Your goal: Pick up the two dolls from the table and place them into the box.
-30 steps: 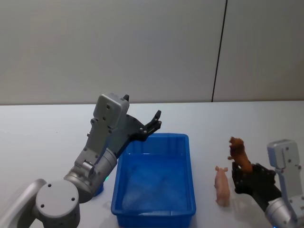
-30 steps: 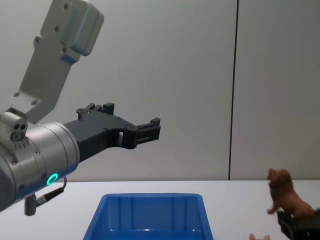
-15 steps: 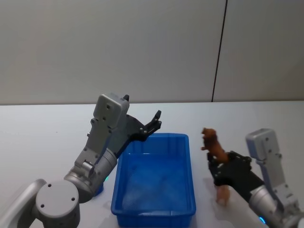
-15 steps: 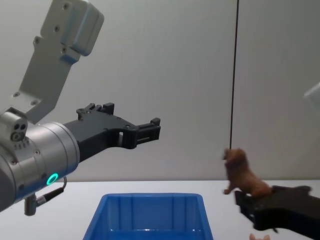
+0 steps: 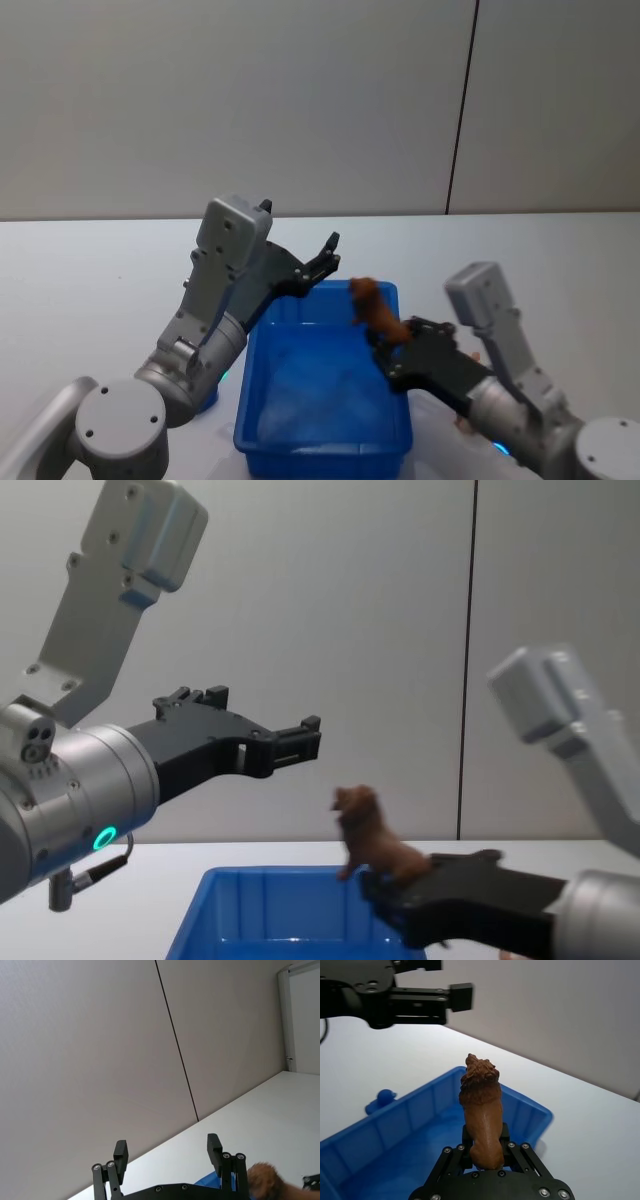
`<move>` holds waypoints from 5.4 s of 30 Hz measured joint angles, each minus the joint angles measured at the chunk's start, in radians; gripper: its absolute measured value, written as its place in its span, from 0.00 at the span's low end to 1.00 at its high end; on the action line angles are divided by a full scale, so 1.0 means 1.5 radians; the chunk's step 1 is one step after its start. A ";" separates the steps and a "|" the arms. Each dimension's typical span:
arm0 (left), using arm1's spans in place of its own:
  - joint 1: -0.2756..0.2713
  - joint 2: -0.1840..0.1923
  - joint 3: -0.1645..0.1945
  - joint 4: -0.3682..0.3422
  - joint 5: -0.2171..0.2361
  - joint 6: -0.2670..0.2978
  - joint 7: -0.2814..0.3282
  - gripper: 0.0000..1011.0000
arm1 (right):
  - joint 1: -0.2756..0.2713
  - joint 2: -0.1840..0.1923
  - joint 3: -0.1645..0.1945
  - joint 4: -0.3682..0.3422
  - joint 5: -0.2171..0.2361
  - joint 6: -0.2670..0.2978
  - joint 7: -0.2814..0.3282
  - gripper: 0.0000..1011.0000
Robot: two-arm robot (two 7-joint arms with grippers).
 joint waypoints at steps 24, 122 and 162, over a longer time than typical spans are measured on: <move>0.000 0.000 0.000 0.000 0.000 0.000 0.000 0.99 | 0.093 -0.059 -0.027 0.146 -0.023 -0.015 0.059 0.82; 0.000 0.000 0.000 0.000 0.000 0.000 0.000 0.99 | -0.095 -0.039 -0.003 -0.035 0.084 0.186 -0.339 0.38; 0.000 0.000 0.000 0.000 0.000 0.000 0.000 0.99 | -0.059 -0.029 0.000 -0.057 0.011 0.026 -0.155 0.37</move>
